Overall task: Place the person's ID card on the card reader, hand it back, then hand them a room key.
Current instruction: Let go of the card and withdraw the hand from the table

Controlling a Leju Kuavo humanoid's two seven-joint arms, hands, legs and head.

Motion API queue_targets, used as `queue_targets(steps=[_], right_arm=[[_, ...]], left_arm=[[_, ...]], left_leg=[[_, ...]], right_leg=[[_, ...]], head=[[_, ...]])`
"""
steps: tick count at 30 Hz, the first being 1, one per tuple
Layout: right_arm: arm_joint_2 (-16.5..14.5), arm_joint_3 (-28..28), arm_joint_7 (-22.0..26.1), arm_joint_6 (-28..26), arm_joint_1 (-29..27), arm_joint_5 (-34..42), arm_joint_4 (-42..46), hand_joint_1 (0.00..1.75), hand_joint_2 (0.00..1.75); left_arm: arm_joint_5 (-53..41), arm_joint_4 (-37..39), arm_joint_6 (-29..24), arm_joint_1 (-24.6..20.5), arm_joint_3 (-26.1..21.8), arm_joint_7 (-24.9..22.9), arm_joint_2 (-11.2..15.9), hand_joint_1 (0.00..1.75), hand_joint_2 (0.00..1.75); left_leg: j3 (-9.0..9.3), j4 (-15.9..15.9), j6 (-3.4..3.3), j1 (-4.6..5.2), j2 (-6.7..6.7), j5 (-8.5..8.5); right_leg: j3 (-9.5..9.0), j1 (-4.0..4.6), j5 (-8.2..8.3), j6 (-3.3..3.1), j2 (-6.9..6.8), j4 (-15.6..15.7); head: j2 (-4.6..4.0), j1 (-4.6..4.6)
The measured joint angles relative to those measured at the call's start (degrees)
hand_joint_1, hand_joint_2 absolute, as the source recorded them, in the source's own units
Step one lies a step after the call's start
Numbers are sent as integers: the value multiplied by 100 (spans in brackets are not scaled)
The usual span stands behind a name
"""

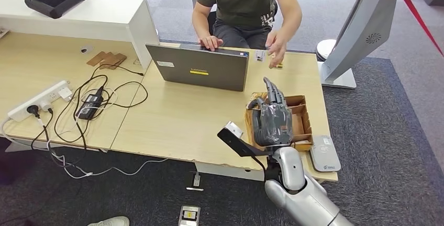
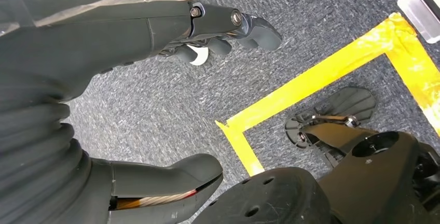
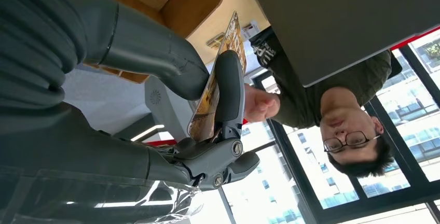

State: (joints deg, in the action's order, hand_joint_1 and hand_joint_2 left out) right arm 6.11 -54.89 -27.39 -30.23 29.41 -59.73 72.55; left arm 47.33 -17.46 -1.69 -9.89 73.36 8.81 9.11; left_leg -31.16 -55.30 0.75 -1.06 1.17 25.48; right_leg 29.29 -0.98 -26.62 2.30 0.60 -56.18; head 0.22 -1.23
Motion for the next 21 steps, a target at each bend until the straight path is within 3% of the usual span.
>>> queue_targets(steps=[21], right_arm=[[-316, -128, -50, 79, 96, -49, -689, 175, 175]], left_arm=[[-64, 2, 86, -34, 7, -33, -26, 0, 175]], left_leg=[[0, 0, 0, -1, 0, 0]], right_leg=[[2, 0, 0, -1, 0, 0]], head=[[0, -1]])
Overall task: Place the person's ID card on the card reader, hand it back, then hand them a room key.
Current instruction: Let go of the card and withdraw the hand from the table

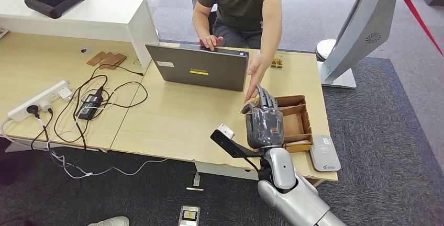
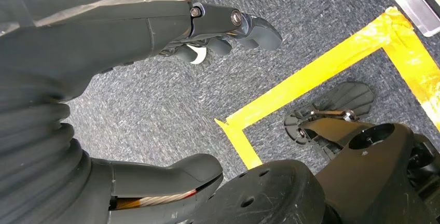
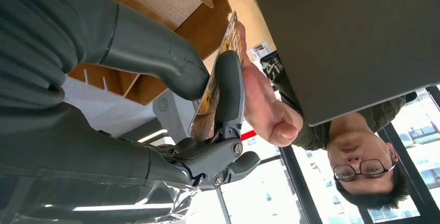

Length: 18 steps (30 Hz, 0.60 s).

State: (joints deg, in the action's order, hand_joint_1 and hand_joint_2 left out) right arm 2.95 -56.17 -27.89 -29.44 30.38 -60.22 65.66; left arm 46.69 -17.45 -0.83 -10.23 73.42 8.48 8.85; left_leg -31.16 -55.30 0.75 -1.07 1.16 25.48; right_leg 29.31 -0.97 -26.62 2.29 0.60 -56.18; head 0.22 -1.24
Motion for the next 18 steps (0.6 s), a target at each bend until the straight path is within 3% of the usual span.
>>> queue_targets(steps=[7, 11, 18], right_arm=[[-101, -22, 4, 33, 8, -96, -162, 175, 175], [-137, -22, 4, 72, 8, -125, -227, 0, 175], [-146, -2, -86, 70, -10, -223, -243, 0, 175]], left_arm=[[-83, 1, 64, -6, -1, -11, -2, 0, 175], [-111, 1, 81, -12, -1, -26, -2, 0, 175], [-210, 1, 87, -20, -1, -66, -2, 0, 175]], left_leg=[[0, 0, 0, -1, 0, 0], [0, 0, 0, -1, 0, 0], [1, -1, 0, -1, -1, 0]], right_leg=[[1, 1, 0, 0, 0, 0], [1, 1, 0, 0, 0, 0], [1, 0, 0, 0, 0, 0]], head=[[0, 2], [0, 1], [0, 2]])
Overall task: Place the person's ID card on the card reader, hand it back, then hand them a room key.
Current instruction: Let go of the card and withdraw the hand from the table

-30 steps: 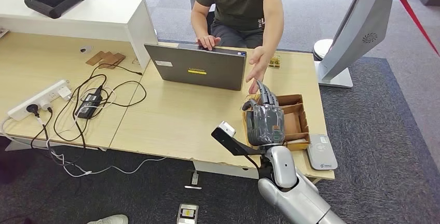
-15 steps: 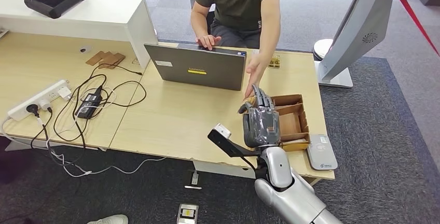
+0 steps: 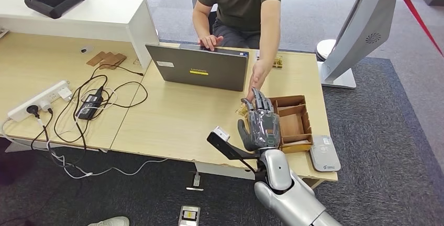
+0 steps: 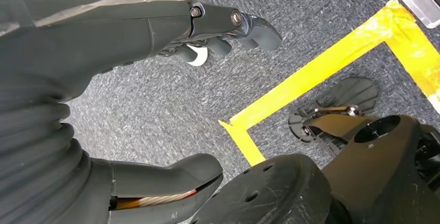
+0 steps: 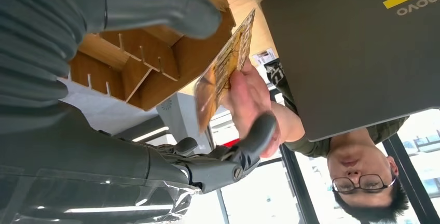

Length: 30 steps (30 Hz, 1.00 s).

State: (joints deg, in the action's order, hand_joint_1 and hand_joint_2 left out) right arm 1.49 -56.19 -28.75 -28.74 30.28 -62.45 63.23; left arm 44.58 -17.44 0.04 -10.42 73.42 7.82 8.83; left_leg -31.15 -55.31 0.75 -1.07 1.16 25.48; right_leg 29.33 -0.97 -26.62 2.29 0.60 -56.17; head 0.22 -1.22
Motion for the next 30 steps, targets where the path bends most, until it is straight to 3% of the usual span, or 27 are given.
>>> queue_targets(steps=[19, 30], right_arm=[[80, 308, -167, -41, -188, -333, 150, 0, 175], [357, 862, 419, -951, -645, 624, 696, 0, 175]], left_arm=[[-250, 0, 2, -7, -15, -43, 0, 0, 175], [-260, 2, -51, 60, -89, 40, 0, 0, 175]], left_leg=[[1, 0, 0, 0, 0, 0], [1, -1, -1, 0, 0, 1]], right_leg=[[1, 0, 0, 0, 0, 0], [1, -1, 0, 0, 1, 3]], head=[[0, -1], [0, -1]])
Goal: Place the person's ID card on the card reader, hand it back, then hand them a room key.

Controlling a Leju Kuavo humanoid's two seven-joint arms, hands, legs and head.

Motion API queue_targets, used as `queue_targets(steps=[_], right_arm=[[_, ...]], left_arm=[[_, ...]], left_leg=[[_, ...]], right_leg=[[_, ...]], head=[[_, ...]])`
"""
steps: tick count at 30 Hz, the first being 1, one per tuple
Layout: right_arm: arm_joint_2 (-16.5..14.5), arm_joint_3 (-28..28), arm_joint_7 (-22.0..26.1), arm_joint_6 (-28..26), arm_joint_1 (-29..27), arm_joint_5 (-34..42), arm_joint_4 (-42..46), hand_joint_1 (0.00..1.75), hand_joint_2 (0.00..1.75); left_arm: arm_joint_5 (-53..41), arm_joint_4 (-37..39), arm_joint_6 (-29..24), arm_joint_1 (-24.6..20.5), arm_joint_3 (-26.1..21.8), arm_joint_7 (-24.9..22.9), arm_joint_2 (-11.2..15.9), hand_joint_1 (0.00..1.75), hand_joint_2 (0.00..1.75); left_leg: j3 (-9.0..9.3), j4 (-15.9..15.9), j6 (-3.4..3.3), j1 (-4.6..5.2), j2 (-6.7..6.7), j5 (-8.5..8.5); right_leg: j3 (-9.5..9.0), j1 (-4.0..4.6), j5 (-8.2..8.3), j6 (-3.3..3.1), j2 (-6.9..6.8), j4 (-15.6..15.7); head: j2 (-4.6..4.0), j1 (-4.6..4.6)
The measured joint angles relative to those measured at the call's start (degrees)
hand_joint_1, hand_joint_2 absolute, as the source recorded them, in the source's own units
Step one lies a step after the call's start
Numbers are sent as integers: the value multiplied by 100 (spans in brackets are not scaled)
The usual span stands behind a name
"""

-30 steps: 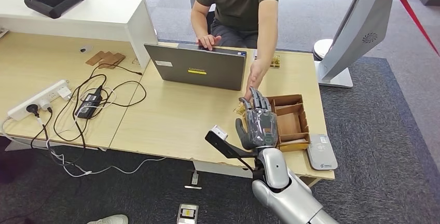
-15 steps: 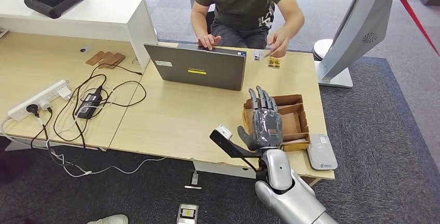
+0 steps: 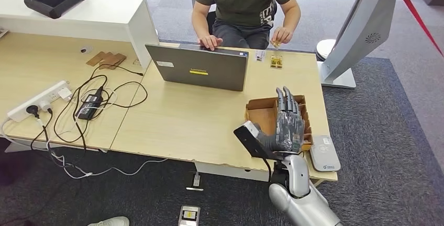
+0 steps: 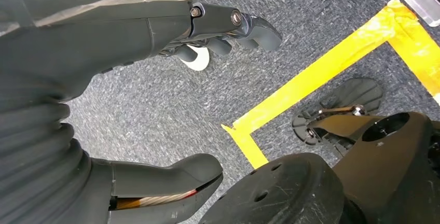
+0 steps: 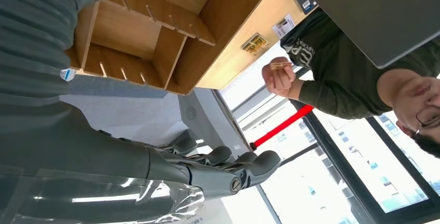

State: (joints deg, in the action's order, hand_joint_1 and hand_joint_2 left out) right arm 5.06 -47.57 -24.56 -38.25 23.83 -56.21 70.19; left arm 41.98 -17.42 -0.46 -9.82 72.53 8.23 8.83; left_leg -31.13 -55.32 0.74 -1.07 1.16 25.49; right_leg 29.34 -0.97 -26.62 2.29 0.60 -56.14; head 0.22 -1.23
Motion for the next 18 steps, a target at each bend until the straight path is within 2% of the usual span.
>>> queue_targets(steps=[3, 5, 9, 11, 14, 17, 18], right_arm=[[84, 424, 568, -9, -315, 422, 308, 0, 175], [98, 854, 1173, -12, -552, 1002, 518, 0, 175], [62, 1990, 2764, -17, -1019, 3051, 864, 0, 175], [82, 2560, 3364, -17, -1213, 4043, 933, 0, 175], [128, 3419, 3753, -17, -1468, 5054, 944, 0, 175], [163, 4324, 3830, -17, -1732, 5899, 785, 0, 175], [175, 4475, 3833, -17, -1777, 6046, 738, 0, 175]], left_arm=[[10, 2, -8, 46, -44, 31, 4, 0, 175], [25, 8, -13, 83, -79, 50, 15, 0, 175], [87, 28, -20, 156, -138, 108, 54, 0, 175], [108, 36, -28, 202, -167, 139, 81, 0, 175], [137, 51, -56, 254, -216, 162, 122, 0, 175], [188, 59, -98, 297, -261, 176, 150, 0, 175], [197, 60, -107, 304, -266, 180, 154, 0, 175]], left_leg=[[0, 0, 0, 0, 1, 1], [0, 0, 0, 0, 1, 1], [2, 0, -1, 0, 3, 1], [2, 0, -1, 1, 4, 2], [2, 0, -1, 2, 4, 2], [3, 0, -3, 3, 4, 4], [3, 0, -3, 3, 4, 5]], right_leg=[[0, 0, 0, 0, -1, 1], [0, 0, 0, 0, -1, 1], [-1, 0, -1, 0, -2, 2], [0, -1, -1, 0, -2, 3], [1, -3, -1, 0, -2, 5], [0, -4, -2, 1, -2, 8], [-1, -4, -2, 1, -2, 8]], head=[[0, 0], [0, -1], [0, -2], [0, -1], [0, -1], [0, -2], [0, -1]])
